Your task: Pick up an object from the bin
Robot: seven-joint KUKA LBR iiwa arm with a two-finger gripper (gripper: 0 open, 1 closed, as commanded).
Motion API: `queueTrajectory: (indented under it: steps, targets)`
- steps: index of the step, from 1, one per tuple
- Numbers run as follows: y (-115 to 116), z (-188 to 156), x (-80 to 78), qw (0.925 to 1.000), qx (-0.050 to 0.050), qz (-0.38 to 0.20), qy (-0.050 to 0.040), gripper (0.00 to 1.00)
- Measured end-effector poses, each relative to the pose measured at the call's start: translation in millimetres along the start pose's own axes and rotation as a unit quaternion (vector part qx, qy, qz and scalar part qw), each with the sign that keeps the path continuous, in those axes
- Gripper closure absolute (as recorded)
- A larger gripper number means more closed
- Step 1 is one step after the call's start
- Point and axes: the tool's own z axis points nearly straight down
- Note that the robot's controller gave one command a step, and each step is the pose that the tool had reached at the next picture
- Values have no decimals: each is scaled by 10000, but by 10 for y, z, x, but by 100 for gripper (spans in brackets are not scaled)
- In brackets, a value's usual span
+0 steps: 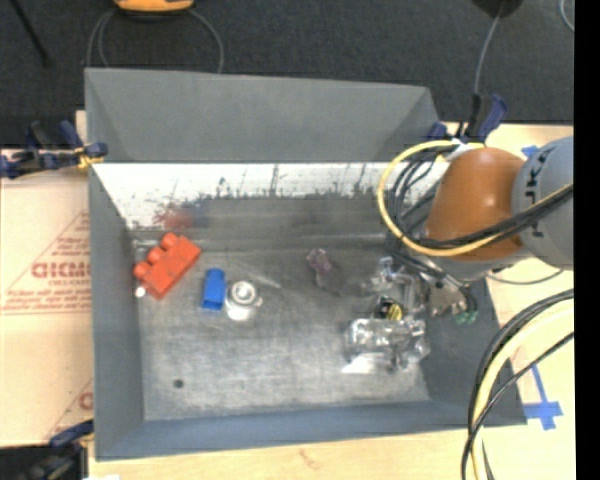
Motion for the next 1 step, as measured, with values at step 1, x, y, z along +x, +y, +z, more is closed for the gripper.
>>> queueTrajectory:
  steps: [1]
  targets:
    - [117,-13,0,9977,60,-670,-59,0]
